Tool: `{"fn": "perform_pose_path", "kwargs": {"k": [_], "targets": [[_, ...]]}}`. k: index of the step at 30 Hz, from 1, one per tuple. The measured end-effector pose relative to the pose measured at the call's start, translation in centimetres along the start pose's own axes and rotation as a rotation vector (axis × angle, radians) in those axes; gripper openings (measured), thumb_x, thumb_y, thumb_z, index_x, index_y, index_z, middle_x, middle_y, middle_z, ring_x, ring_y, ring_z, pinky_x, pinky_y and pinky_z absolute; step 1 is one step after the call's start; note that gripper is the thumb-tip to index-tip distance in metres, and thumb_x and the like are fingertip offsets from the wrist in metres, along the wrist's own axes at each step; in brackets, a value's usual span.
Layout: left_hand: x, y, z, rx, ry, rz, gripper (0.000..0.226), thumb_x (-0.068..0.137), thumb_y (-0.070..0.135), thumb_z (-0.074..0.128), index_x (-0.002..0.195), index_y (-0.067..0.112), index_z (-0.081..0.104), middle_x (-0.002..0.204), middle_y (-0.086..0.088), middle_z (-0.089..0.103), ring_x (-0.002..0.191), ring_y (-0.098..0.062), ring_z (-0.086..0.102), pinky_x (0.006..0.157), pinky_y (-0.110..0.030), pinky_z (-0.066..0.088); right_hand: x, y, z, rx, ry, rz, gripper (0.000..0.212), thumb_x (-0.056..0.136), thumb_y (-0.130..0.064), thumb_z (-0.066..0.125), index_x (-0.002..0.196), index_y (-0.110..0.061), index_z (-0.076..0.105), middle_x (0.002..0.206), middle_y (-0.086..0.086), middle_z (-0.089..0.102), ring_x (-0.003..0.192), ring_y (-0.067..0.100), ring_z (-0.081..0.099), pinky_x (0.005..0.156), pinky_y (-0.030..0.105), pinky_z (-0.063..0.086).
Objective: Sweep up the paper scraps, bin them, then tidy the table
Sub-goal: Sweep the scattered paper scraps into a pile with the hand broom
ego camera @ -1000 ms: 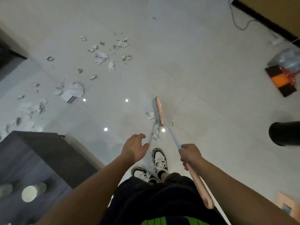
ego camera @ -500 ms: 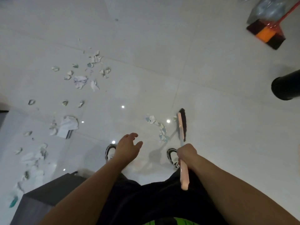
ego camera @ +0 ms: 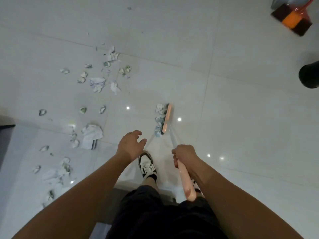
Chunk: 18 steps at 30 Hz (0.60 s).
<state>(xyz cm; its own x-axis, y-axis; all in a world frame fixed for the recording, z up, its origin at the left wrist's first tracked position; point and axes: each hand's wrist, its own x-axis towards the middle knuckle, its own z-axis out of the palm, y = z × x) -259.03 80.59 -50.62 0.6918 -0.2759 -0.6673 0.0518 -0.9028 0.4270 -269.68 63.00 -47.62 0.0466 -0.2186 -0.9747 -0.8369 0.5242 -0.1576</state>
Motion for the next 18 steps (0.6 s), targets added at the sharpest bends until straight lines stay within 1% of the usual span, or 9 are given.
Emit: {"fn": "perform_pose_path", "kwargs": {"k": [1,3,5,7,9,11,13,15,18], "targets": [[0.0,-0.8,-0.3,-0.011,-0.004,0.0,0.043,0.092,0.04,0.057,0.13,0.021,0.054,0.126,-0.005,0.06,0.108,-0.02,0.058,0.091,-0.03,0.042,-0.5,-0.4,0.4,-0.004,-0.001,-0.011,0.018,0.088,0.008,0.056,0.073,-0.002,0.056,0.037,0.007,0.045,0.027,0.016,0.04,0.034,0.018,0.036],[0.1,-2.1,-0.7,-0.04,-0.006,-0.007,0.044,0.092,0.04,0.057,0.131,0.02,0.054,0.126,-0.005,0.06,0.109,-0.02,0.057,0.087,-0.026,0.039,-1.3,-0.7,1.0,-0.052,0.018,-0.067,0.008,0.086,0.006,0.059,0.082,0.0,0.062,0.037,0.006,0.045,0.027,0.016,0.041,0.034,0.019,0.037],[0.3,-3.1,-0.9,-0.075,-0.01,-0.01,0.044,0.091,0.039,0.058,0.131,0.019,0.055,0.126,-0.005,0.06,0.109,-0.02,0.057,0.085,-0.024,0.037,-1.5,-0.6,1.6,-0.105,0.067,-0.13,0.016,0.085,0.004,0.06,0.1,-0.001,0.064,0.049,0.008,0.05,0.031,0.016,0.044,0.037,0.02,0.04],[0.3,-4.2,-1.2,-0.1,-0.006,-0.006,0.043,0.091,0.04,0.058,0.13,0.02,0.055,0.124,-0.004,0.06,0.107,-0.018,0.057,0.084,-0.024,0.037,-0.9,-0.5,2.2,-0.157,0.096,-0.164,0.023,0.086,0.001,0.057,0.108,0.002,0.061,0.062,0.011,0.052,0.036,0.016,0.047,0.039,0.022,0.043],[0.0,-5.7,-1.6,-0.092,0.009,0.014,0.042,0.092,0.04,0.058,0.129,0.021,0.056,0.123,-0.002,0.061,0.105,-0.017,0.058,0.082,-0.023,0.037,0.0,-0.6,3.1,-0.179,0.141,-0.153,0.021,0.087,0.001,0.053,0.107,0.004,0.06,0.067,0.013,0.051,0.039,0.017,0.047,0.041,0.023,0.044],[-0.6,-7.4,-1.7,-0.056,0.019,0.045,0.042,0.093,0.04,0.056,0.13,0.021,0.056,0.123,-0.002,0.06,0.104,-0.017,0.058,0.081,-0.023,0.037,0.8,0.1,3.9,-0.148,0.187,-0.086,0.016,0.088,0.001,0.052,0.102,0.002,0.06,0.063,0.013,0.051,0.036,0.017,0.046,0.041,0.023,0.043],[-1.4,-9.1,-1.6,-0.032,0.023,0.055,0.042,0.093,0.041,0.055,0.13,0.02,0.055,0.122,-0.003,0.06,0.103,-0.019,0.058,0.081,-0.024,0.037,0.9,1.7,5.0,-0.171,0.2,-0.03,0.007,0.089,0.0,0.053,0.088,0.0,0.06,0.058,0.012,0.052,0.037,0.018,0.047,0.039,0.023,0.043],[-2.0,-10.4,-1.4,-0.052,0.024,0.031,0.043,0.094,0.041,0.054,0.13,0.02,0.055,0.122,-0.003,0.06,0.105,-0.02,0.058,0.083,-0.026,0.039,0.5,3.7,6.4,-0.216,0.169,-0.001,0.015,0.09,-0.001,0.052,0.074,-0.003,0.054,0.058,0.011,0.052,0.04,0.019,0.049,0.037,0.023,0.043],[-2.5,-11.8,-1.3,-0.103,0.033,-0.027,0.043,0.094,0.041,0.053,0.131,0.02,0.055,0.123,-0.004,0.06,0.105,-0.021,0.058,0.085,-0.028,0.041,-0.4,5.8,8.7,-0.194,0.133,0.097,0.021,0.092,0.002,0.044,0.072,-0.002,0.051,0.051,0.009,0.049,0.04,0.018,0.046,0.04,0.026,0.039]]}}
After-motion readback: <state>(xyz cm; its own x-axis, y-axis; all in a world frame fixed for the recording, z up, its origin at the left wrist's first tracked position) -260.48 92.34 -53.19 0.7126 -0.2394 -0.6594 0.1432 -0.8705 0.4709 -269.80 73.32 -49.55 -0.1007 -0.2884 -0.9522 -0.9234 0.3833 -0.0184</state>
